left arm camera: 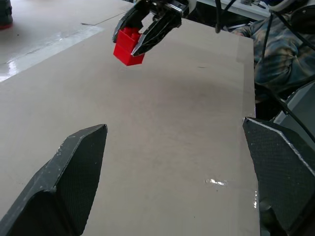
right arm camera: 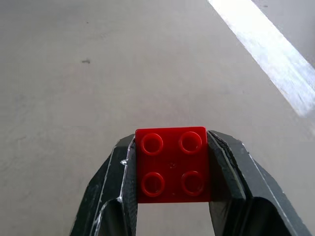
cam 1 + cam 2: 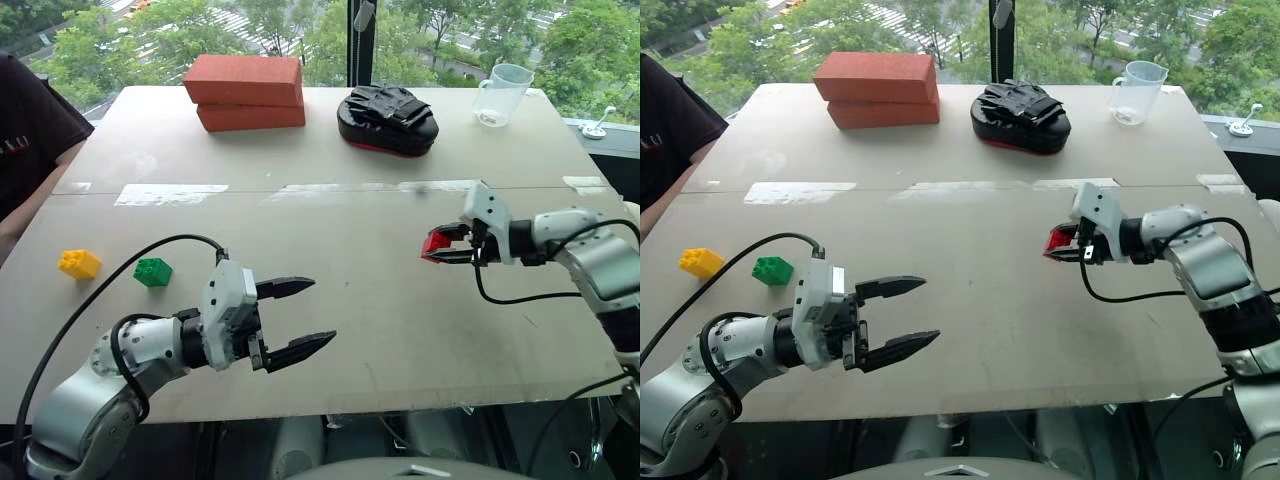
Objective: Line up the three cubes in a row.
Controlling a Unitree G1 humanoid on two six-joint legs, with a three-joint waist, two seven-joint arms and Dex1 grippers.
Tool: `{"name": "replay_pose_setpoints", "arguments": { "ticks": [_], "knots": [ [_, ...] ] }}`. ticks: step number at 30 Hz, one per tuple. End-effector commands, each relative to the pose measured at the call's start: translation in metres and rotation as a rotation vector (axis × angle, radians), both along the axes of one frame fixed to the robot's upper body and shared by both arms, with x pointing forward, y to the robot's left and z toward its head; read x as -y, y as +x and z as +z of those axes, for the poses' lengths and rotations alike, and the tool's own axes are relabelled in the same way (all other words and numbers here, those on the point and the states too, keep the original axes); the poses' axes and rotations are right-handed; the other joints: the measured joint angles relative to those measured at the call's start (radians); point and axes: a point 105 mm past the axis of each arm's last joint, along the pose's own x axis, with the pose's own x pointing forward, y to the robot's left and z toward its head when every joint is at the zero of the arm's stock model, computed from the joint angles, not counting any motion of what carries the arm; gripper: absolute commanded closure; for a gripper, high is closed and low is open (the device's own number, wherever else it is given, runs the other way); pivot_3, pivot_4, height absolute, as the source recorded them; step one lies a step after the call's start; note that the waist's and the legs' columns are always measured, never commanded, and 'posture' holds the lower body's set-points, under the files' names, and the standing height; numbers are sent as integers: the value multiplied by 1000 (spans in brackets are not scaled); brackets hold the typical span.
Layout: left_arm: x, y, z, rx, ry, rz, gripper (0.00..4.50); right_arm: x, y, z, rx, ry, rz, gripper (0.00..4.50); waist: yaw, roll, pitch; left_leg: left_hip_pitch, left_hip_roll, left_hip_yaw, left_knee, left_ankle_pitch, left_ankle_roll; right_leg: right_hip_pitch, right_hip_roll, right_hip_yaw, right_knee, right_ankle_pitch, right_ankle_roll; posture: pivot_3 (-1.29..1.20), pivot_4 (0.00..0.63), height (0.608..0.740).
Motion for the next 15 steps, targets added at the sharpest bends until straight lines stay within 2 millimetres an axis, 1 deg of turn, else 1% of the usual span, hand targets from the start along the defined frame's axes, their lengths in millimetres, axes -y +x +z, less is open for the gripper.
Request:
{"name": "replay_pose_setpoints", "arguments": {
  "ticks": [1, 3, 7, 15],
  "knots": [
    [1, -6, 9, 32, -1, -19, 0, -6, 10, 1, 40, -52, 104, 3201, 2, 0, 0, -1, 0, 0, 0, 0, 0, 0, 0, 0, -1, 0, 0, 0, 150, 740],
    [0, -8, 8, 30, 0, -9, 0, -11, 19, -1, 45, -69, 135, 3201, -1, 0, 1, -1, 0, 0, 0, 0, 0, 0, 0, 1, -1, 0, 0, 0, 150, 740],
    [0, -10, 9, 28, -1, 3, 0, -14, 29, -3, 55, -93, 172, 3201, 0, 1, 1, -1, 0, 2, 0, 0, 0, 0, 0, 1, -1, 0, 0, 0, 150, 740],
    [-1, -14, 10, 31, 1, 30, 0, -23, 34, -6, 39, -103, 223, 3201, -3, 1, 2, 1, 0, 7, 0, 0, 0, 0, -1, 1, 2, 0, 0, 0, 150, 740]
  ]
}}
